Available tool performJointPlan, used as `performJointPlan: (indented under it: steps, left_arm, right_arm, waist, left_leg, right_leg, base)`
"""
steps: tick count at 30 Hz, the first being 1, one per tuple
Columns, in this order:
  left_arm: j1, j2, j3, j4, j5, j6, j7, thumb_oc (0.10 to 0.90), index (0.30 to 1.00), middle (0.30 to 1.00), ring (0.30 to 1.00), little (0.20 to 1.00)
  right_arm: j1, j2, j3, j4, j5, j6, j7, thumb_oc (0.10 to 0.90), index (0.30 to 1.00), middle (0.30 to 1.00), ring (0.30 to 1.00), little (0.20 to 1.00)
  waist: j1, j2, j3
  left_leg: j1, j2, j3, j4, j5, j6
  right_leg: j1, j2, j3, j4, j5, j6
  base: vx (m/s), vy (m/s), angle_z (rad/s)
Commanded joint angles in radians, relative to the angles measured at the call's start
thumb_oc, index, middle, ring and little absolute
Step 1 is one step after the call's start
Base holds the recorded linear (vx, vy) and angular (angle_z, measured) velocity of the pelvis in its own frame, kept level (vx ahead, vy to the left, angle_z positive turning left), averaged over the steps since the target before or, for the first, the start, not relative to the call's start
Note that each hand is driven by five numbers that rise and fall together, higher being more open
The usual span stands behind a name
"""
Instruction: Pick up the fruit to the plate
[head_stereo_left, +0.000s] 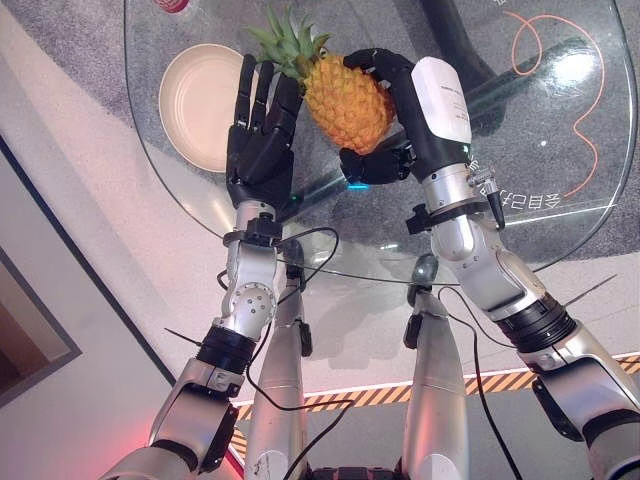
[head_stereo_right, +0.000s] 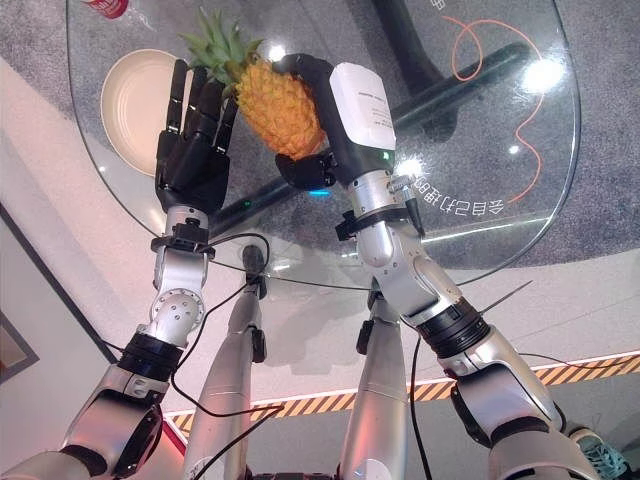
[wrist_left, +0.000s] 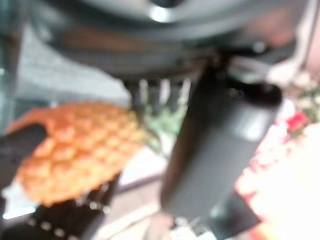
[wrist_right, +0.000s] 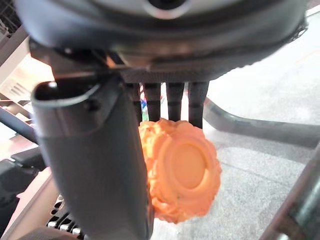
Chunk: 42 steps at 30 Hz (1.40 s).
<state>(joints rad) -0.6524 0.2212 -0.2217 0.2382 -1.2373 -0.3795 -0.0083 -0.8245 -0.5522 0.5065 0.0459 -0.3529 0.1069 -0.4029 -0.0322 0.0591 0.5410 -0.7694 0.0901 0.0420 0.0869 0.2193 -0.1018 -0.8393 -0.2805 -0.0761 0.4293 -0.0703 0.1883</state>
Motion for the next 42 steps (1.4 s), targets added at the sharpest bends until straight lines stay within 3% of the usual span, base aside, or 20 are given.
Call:
performJointPlan:
  steps: [1, 20, 26, 36, 42]
  left_arm:
    - [-0.119, 0.031, -0.006, -0.113, 0.086, -0.077, -0.018, 0.800, 0.900, 0.900, 0.900, 0.900]
    - [-0.129, 0.002, 0.039, -0.101, 0.147, -0.149, 0.169, 0.800, 0.900, 0.900, 0.900, 0.900]
    - [-0.127, -0.006, 0.046, -0.111, 0.176, -0.145, 0.201, 0.800, 0.900, 0.900, 0.900, 0.900]
    - [-0.124, -0.008, 0.044, -0.117, 0.180, -0.137, 0.165, 0.800, 0.900, 0.900, 0.900, 0.900]
    - [-0.130, -0.002, 0.039, -0.119, 0.154, -0.134, 0.088, 0.800, 0.900, 0.900, 0.900, 0.900]
  right_arm:
    - [-0.112, 0.041, -0.044, -0.228, -0.031, -0.168, -0.091, 0.100, 0.300, 0.300, 0.300, 0.200]
    - [-0.119, 0.066, -0.087, -0.217, -0.028, -0.139, -0.192, 0.100, 0.300, 0.300, 0.300, 0.200]
    - [-0.111, 0.072, -0.103, -0.212, -0.030, -0.143, -0.216, 0.100, 0.300, 0.300, 0.300, 0.200]
    - [-0.111, 0.075, -0.086, -0.227, -0.023, -0.154, -0.134, 0.100, 0.300, 0.300, 0.300, 0.200]
    - [-0.119, 0.071, -0.063, -0.232, -0.014, -0.156, -0.080, 0.100, 0.300, 0.300, 0.300, 0.200]
  waist:
    - [0.023, -0.029, -0.021]
    - [0.024, -0.032, -0.021]
    - [0.026, -0.033, -0.021]
    - [0.027, -0.033, -0.021]
    - [0.029, -0.033, -0.021]
  left_leg:
    - [0.044, 0.035, -0.011, 0.033, -0.089, -0.020]
    - [0.038, 0.031, -0.012, 0.019, -0.075, -0.020]
    - [0.036, 0.032, -0.012, 0.016, -0.074, -0.021]
    - [0.045, 0.035, -0.009, 0.020, -0.083, -0.023]
    - [0.036, 0.034, -0.011, 0.020, -0.076, -0.023]
  right_leg:
    - [0.092, 0.005, -0.042, -0.236, 0.201, 0.012]
    - [0.092, 0.007, -0.044, -0.249, 0.208, 0.007]
    - [0.094, 0.006, -0.046, -0.252, 0.208, 0.008]
    - [0.103, 0.005, -0.047, -0.246, 0.196, 0.008]
    - [0.096, 0.004, -0.048, -0.247, 0.202, 0.006]
  base:
    - [0.00, 0.000, 0.00]
    - [0.00, 0.000, 0.00]
    - [0.00, 0.000, 0.00]
    - [0.00, 0.000, 0.00]
    - [0.00, 0.000, 0.00]
